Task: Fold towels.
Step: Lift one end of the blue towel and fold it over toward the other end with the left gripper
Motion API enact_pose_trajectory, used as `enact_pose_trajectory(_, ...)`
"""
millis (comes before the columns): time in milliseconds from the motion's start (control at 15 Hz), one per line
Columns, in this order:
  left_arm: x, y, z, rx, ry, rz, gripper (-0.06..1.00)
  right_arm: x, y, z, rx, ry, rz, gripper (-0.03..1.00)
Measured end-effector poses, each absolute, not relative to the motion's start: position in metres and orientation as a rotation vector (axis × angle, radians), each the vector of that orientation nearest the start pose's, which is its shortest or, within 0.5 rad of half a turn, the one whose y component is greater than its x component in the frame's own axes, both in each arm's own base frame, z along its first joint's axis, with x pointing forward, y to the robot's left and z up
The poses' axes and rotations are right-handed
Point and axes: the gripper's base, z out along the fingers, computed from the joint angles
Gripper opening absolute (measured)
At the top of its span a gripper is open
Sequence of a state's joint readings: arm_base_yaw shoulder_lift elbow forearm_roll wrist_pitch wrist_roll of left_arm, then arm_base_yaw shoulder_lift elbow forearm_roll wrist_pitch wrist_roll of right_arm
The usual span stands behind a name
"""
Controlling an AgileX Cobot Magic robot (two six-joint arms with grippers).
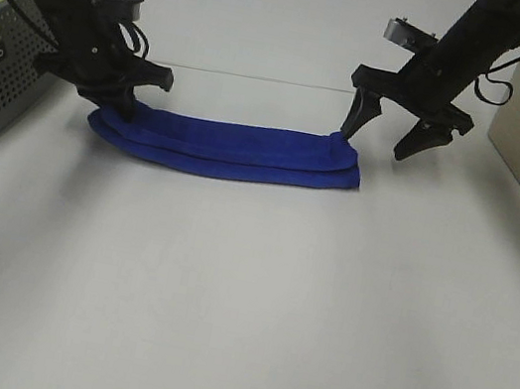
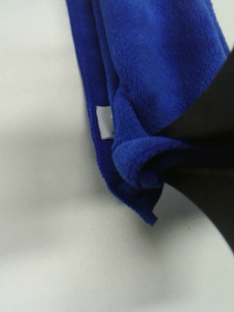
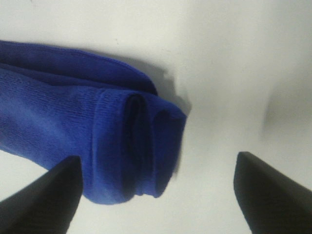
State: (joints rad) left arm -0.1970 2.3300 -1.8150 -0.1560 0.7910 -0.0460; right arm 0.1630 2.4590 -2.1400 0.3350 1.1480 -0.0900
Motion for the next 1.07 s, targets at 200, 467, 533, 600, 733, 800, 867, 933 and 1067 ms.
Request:
enact_pose_trajectory(200, 0.481, -0.102, 0.189, 0.17, 2.789, -0.152, 0.08, 0.498, 0.11, 0.15, -0.214, 2.931, 0.482, 0.8)
enact_pose_trajectory(467, 0.481, -0.124, 0.225, 0.192, 2.764, -0.271, 0.08, 0.495, 0.11, 0.149, -0.227, 2.968, 0.488, 0.8)
enact_pose_trajectory(533, 0.478, -0.141, 0.227, 0.208, 2.752, -0.34, 0.08, 0.494, 0.11, 0.149, -0.228, 2.973, 0.489, 0.8)
enact_pose_trajectory(600, 0.476, -0.149, 0.228, 0.213, 2.743, -0.376, 0.08, 0.494, 0.11, 0.149, -0.229, 2.974, 0.49, 0.8)
enact_pose_trajectory(733, 0.472, -0.18, 0.224, 0.205, 2.711, -0.497, 0.08, 0.494, 0.11, 0.149, -0.229, 2.974, 0.49, 0.8)
enact_pose_trajectory(800, 0.471, -0.195, 0.219, 0.197, 2.695, -0.552, 0.08, 0.494, 0.11, 0.149, -0.229, 2.974, 0.49, 0.8)
enact_pose_trajectory(867, 0.471, -0.207, 0.211, 0.187, 2.683, -0.59, 0.08, 0.494, 0.11, 0.149, -0.229, 2.975, 0.49, 0.8)
enact_pose_trajectory(933, 0.473, -0.226, 0.189, 0.156, 2.678, -0.648, 0.08, 0.494, 0.11, 0.149, -0.228, 2.975, 0.493, 0.8)
enact_pose_trajectory(1067, 0.473, -0.234, 0.179, 0.115, 2.679, -0.676, 0.08, 0.494, 0.11, 0.15, -0.226, 2.974, 0.498, 0.8)
